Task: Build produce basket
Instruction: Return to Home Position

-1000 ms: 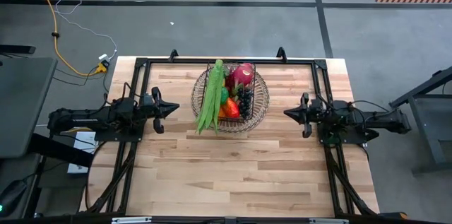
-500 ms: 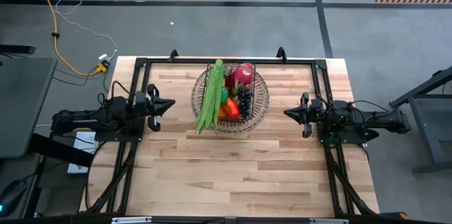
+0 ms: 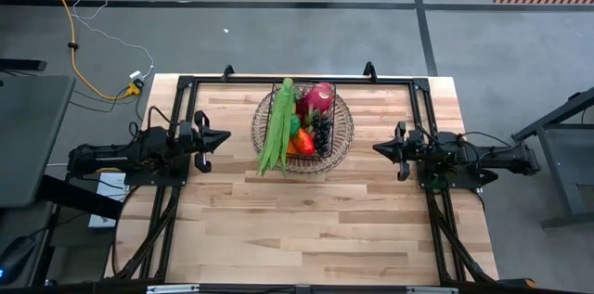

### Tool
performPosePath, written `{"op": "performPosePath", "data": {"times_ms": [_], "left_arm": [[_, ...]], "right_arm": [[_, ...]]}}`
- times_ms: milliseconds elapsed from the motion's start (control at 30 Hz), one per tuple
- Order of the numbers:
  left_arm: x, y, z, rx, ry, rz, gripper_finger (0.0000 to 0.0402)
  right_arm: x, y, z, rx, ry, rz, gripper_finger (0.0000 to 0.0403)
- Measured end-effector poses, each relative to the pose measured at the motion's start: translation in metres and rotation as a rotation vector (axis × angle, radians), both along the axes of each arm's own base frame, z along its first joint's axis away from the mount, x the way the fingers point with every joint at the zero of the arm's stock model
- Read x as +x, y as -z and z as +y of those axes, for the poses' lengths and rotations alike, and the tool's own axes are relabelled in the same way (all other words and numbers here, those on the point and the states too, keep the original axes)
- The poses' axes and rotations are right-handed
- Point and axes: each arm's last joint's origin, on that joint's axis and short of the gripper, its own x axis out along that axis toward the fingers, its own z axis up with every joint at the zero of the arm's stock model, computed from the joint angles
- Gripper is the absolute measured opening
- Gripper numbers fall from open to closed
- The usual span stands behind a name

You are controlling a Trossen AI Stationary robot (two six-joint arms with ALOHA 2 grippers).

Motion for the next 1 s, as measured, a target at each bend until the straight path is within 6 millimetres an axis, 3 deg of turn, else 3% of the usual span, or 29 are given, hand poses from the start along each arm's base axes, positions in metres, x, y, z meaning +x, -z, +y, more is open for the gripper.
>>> {"op": "performPosePath", "data": {"times_ms": [467,1000], "left_arm": [[0.001,0.001,-0.005,-0.002,0.050,0.009,0.0003],[0.004,0.014,-0.028,0.042,0.412,0.147,0.0003]], "right_arm": [[0.000,0.000,0.000,0.000,-0.003,0.000,0.0000],[0.000,0.000,0.000,0.000,-0.002,0.000,0.0000]]}}
